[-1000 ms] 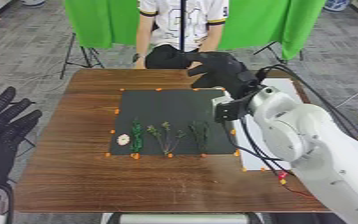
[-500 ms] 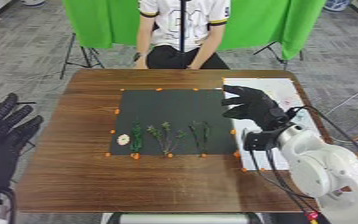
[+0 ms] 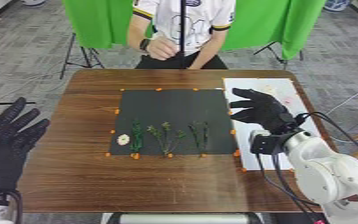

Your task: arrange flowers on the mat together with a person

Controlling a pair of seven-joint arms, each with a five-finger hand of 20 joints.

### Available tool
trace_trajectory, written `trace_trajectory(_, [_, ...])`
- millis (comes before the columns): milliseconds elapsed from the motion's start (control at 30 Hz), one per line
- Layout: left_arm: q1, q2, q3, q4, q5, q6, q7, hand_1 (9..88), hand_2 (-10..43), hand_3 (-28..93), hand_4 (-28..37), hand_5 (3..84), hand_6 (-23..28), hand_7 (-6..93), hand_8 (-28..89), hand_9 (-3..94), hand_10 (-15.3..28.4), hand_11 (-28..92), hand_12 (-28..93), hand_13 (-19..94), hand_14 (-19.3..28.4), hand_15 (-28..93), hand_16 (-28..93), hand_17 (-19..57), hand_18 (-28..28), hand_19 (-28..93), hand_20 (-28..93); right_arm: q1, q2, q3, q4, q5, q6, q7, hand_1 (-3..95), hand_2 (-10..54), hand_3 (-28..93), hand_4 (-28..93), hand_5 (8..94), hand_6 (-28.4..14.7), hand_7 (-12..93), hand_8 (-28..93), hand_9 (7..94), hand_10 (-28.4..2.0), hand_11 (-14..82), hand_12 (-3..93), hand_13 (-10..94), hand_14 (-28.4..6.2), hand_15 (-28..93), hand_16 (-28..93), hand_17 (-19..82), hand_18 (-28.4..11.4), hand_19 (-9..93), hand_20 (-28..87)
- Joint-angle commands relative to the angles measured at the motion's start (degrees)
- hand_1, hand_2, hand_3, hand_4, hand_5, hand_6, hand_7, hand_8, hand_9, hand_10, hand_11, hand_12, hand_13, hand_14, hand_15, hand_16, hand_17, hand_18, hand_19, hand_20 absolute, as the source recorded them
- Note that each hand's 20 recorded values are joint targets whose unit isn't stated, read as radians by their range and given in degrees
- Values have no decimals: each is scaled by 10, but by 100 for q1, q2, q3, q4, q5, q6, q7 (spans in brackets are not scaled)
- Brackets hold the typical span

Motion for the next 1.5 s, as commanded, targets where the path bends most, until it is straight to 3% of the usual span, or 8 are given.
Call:
trace_trajectory(33, [-2,-62,44,37,12,50,-47,206,61,755,-253,333,52,97,-82,289,143,159,117,189,194,370,-40,-78,192,399,175,-75,32,56,-15,63,40,-116,246,1,721,-272,469,21,132,-122,531,-148,139,143,432,-181,513,105,31,-239,563,217])
trace_trajectory(233, [191,339,32,41,-364,197,327,206,61,756,-252,333,52,97,-82,289,144,159,119,192,198,377,-27,-76,193,405,178,10,-6,13,27,113,-39,-84,247,1,720,-272,470,23,134,-122,535,-146,141,143,432,-181,512,106,31,-239,560,219])
trace_trajectory(700, [136,204,73,11,-247,175,207,206,61,758,-253,333,53,96,-81,291,144,165,119,202,206,393,-35,-67,200,433,189,58,-22,-28,22,59,-15,-59,248,-1,720,-272,473,24,134,-122,541,-145,144,142,433,-181,510,106,30,-240,557,222])
trace_trajectory(733, [247,383,48,7,-417,239,388,207,61,758,-253,333,53,97,-81,291,144,166,119,202,207,394,-35,-69,200,431,188,40,-23,-7,16,41,-21,-54,248,-1,720,-272,473,24,134,-123,541,-145,145,143,434,-181,510,106,30,-240,557,223])
trace_trajectory(933, [226,372,79,-2,-407,235,386,208,61,757,-253,333,53,98,-82,292,144,167,119,201,207,398,-35,-72,199,427,185,29,-16,-4,10,43,-18,-43,249,-3,722,-272,475,24,135,-123,543,-145,144,142,434,-180,509,107,30,-240,556,224])
trace_trajectory(1000, [6,-30,127,-7,-14,85,-16,208,61,757,-252,332,53,98,-82,291,144,168,119,200,207,398,-35,-73,199,426,185,31,-22,-5,10,57,-30,-46,250,-3,722,-273,476,24,134,-123,543,-145,143,142,435,-180,510,107,30,-239,556,224])
trace_trajectory(1233, [241,420,90,-3,-434,254,413,207,61,758,-252,332,53,98,-82,292,144,170,119,200,209,405,-37,-74,198,425,185,26,-21,-6,13,47,-22,-45,251,-3,722,-273,477,23,134,-122,544,-145,144,142,436,-180,509,107,30,-239,555,225])
trace_trajectory(1500, [274,424,64,-53,-391,238,411,208,62,757,-253,332,55,98,-82,293,145,172,119,199,209,411,-38,-75,198,426,186,30,-21,-9,8,47,-3,-33,252,-3,722,-273,479,24,136,-123,545,-144,143,142,437,-180,508,108,31,-239,555,226])
